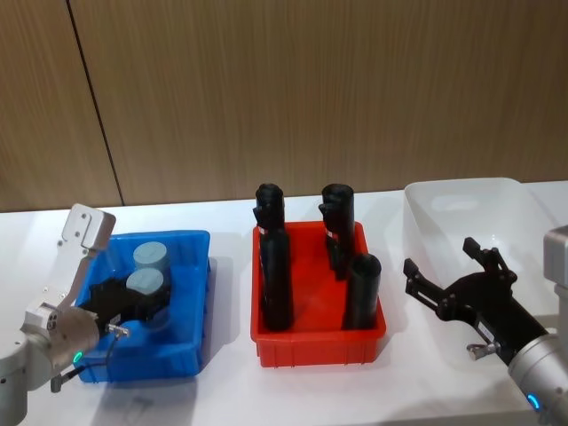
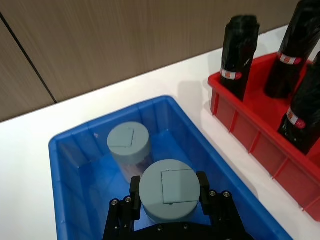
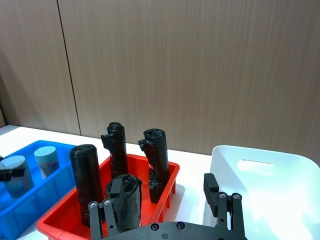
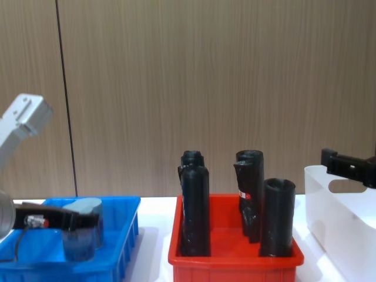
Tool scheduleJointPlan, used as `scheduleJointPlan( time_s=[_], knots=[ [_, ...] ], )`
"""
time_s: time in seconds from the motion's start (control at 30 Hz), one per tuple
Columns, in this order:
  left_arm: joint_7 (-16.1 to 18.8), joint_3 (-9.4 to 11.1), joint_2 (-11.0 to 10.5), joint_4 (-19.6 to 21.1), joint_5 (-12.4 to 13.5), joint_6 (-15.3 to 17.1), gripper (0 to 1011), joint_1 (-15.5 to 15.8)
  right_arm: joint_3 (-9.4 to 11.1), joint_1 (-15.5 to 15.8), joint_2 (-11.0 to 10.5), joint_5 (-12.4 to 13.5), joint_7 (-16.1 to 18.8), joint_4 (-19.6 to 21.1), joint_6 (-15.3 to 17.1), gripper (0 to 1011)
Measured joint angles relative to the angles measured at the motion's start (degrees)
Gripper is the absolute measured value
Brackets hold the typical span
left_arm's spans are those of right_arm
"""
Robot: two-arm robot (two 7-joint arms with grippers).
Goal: Pick the cotton swabs from the blue box and place them into the white box.
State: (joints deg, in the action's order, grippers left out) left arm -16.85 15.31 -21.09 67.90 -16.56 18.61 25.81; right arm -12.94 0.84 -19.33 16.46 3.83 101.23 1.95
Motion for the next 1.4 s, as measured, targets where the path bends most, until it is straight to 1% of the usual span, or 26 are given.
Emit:
scheduleJointPlan(
  time_s=[0.17, 0.3, 0.33, 0.43, 0.57, 0.67, 0.73, 0.77, 0.93, 0.97, 1.03, 1.17, 1.23, 1.27, 1.4],
  knots=[
    [-0.4, -0.4, -0.6, 2.4, -0.7, -1.7, 665, -0.9, 0.0, 0.0, 0.0, 0.0, 0.0, 0.0, 0.0, 1002],
    [-1.9, -0.9, -1.3, 5.1, -1.6, -2.9, 665, -1.7, 0.0, 0.0, 0.0, 0.0, 0.0, 0.0, 0.0, 1002],
    [-1.9, -0.9, -1.3, 5.1, -1.6, -2.9, 665, -1.7, 0.0, 0.0, 0.0, 0.0, 0.0, 0.0, 0.0, 1002],
    [-3.8, -1.3, -1.9, 7.3, -2.5, -3.5, 665, -2.1, 0.0, 0.0, 0.0, 0.0, 0.0, 0.0, 0.0, 1002],
    [-5.7, -1.6, -2.4, 8.7, -3.4, -3.8, 665, -2.4, 0.0, 0.0, 0.0, 0.0, 0.0, 0.0, 0.0, 1002],
    [-8.4, -2.0, -3.0, 10.3, -4.7, -3.8, 665, -2.5, 0.0, 0.0, 0.0, 0.0, 0.0, 0.0, 0.0, 1002],
    [-9.4, -2.2, -3.2, 10.8, -5.1, -3.8, 665, -2.5, 0.0, 0.0, 0.0, 0.0, 0.0, 0.0, 0.0, 1002],
    [-10.7, -2.3, -3.4, 11.2, -5.6, -3.7, 665, -2.5, 0.0, 0.0, 0.0, 0.0, 0.0, 0.0, 0.0, 1002],
    [-14.3, -2.5, -3.9, 12.2, -7.0, -3.4, 664, -2.3, 0.0, 0.0, 0.0, 0.0, 0.0, 0.0, 0.0, 1002],
    [-15.5, -2.6, -4.0, 12.4, -7.4, -3.3, 665, -2.2, 0.0, 0.0, 0.0, 0.0, 0.0, 0.0, 0.0, 1002],
    [-16.7, -2.6, -4.1, 12.6, -7.7, -3.2, 665, -2.1, 0.0, 0.0, 0.0, 0.0, 0.0, 0.0, 0.0, 1002],
    [-20.7, -2.6, -4.4, 12.8, -8.6, -3.0, 665, -1.6, 0.0, 0.0, 0.0, 0.0, 0.0, 0.0, 0.0, 1002],
    [-22.0, -2.6, -4.5, 12.8, -8.9, -3.0, 665, -1.4, 0.0, 0.0, 0.0, 0.0, 0.0, 0.0, 0.0, 1002],
    [-23.5, -2.5, -4.5, 12.8, -9.1, -3.0, 665, -1.2, 0.0, 0.0, 0.0, 0.0, 0.0, 0.0, 0.0, 1002],
    [-26.3, -2.3, -4.5, 12.4, -9.5, -2.9, 665, -0.7, 0.0, 0.0, 0.0, 0.0, 0.0, 0.0, 0.0, 1002]
  ],
)
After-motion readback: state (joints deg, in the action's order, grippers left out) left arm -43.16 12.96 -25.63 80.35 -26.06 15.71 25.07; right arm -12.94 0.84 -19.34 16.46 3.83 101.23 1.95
